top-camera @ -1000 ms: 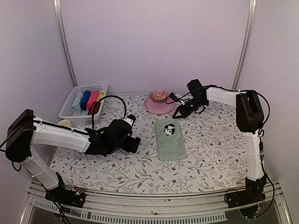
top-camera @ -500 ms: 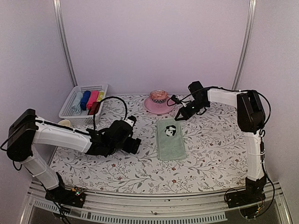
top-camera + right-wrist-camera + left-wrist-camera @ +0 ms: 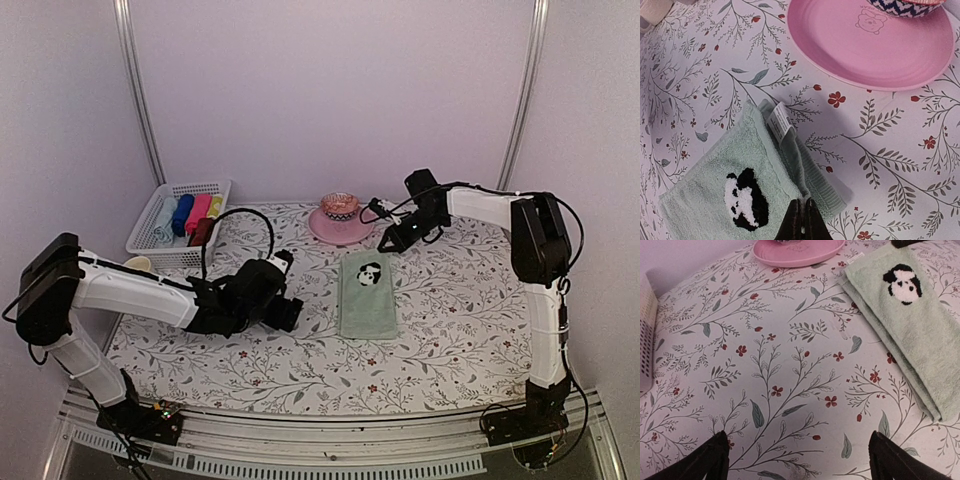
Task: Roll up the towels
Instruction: Smooth out the towel at the center of the board.
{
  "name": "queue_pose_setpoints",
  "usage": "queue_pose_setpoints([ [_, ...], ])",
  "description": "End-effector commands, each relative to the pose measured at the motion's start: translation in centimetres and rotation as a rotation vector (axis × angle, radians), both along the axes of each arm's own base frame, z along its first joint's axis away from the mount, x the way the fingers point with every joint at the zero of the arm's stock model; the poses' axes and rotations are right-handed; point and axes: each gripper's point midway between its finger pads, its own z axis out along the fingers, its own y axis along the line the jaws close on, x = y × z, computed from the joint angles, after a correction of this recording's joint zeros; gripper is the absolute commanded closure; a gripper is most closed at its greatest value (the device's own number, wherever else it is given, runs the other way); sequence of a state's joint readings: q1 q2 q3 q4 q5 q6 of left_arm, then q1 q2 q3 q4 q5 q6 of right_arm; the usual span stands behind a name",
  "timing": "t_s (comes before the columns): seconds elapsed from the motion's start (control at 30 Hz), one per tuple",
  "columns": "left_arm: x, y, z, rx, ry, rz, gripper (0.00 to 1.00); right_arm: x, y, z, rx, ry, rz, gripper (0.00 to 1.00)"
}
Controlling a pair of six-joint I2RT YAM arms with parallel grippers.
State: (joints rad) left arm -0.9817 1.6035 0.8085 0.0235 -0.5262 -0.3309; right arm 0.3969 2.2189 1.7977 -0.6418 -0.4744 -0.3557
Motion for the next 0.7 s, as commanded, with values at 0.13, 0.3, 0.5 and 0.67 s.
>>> queue_pose_setpoints([
  [0.13, -0.4, -1.0, 0.1, -0.017, -0.004, -0.027, 0.03, 1.7, -1.5, -1.4, -0.084, -0.04, -0.052, 0.88],
  [0.3, -0.2, -2.4, 0.6, -0.001, -0.028, -0.104, 0.03, 2.2, -2.3, -2.4, -0.141, -0.049, -0.073, 0.82],
  [0.5, -0.4, -5.2, 0.8, -0.006, -0.026, -0.22, 0.03, 2.2, -2.3, -1.5, -0.144, -0.082, -0.049, 0.77],
  [0.67, -1.5, -8.5, 0.2, -0.055, -0.01, -0.337, 0.03, 0.7, -1.1, 0.0, -0.068, -0.061, 0.023, 0.72],
])
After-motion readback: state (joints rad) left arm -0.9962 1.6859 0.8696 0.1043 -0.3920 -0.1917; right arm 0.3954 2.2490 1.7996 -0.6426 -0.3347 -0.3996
